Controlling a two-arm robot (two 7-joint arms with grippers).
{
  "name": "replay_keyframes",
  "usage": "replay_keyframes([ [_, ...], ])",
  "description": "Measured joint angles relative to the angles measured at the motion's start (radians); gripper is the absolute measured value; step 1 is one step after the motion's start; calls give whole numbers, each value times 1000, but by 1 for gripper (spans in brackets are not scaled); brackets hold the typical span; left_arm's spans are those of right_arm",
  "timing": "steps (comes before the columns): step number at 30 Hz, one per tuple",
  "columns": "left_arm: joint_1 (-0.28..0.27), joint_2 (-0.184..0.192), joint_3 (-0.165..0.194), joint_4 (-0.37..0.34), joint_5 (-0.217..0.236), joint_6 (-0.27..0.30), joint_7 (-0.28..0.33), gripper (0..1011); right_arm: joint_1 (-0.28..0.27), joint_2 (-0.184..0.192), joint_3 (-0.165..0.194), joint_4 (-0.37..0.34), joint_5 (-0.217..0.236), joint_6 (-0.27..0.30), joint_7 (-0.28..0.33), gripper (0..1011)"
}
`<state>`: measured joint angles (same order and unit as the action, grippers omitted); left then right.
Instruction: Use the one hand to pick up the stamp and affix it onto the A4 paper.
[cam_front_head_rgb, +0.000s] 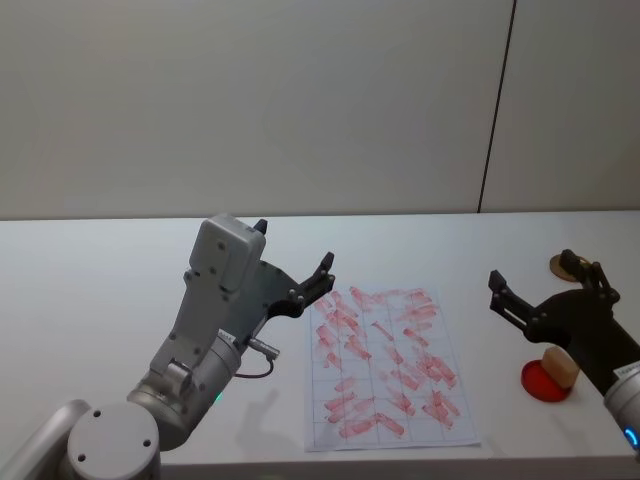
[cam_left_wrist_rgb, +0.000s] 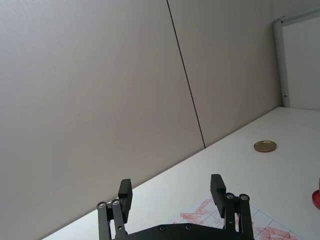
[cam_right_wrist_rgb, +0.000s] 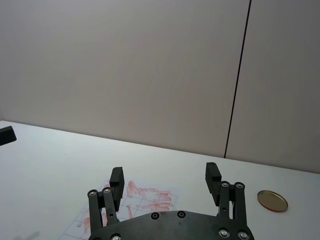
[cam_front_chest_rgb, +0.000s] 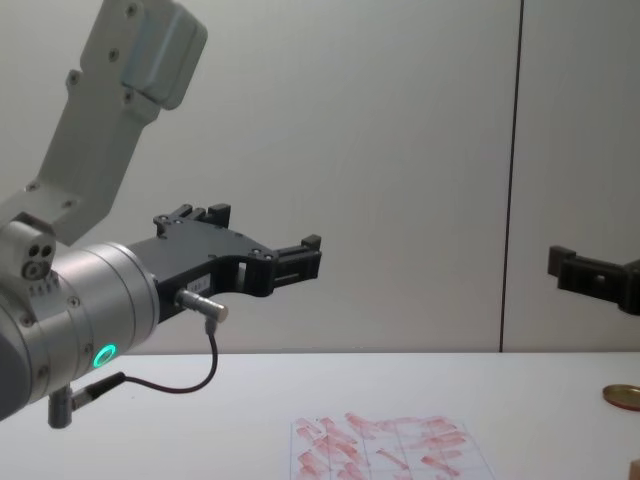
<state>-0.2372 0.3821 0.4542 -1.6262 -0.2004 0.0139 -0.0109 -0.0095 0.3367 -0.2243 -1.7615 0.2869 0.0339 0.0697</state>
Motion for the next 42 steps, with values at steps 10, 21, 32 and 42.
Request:
replay_keyframes([
  [10,0,0,0,0,0,0,0,993,66,-12,17,86,-4,10,16,1001],
  [21,0,0,0,0,0,0,0,993,140,-29,33,201,8,61,17,1001],
  [32,0,0,0,0,0,0,0,993,179,-39,49,289,43,144,-8,1001],
  [42,0,0,0,0,0,0,0,993,196,-37,65,361,58,196,-28,1001],
])
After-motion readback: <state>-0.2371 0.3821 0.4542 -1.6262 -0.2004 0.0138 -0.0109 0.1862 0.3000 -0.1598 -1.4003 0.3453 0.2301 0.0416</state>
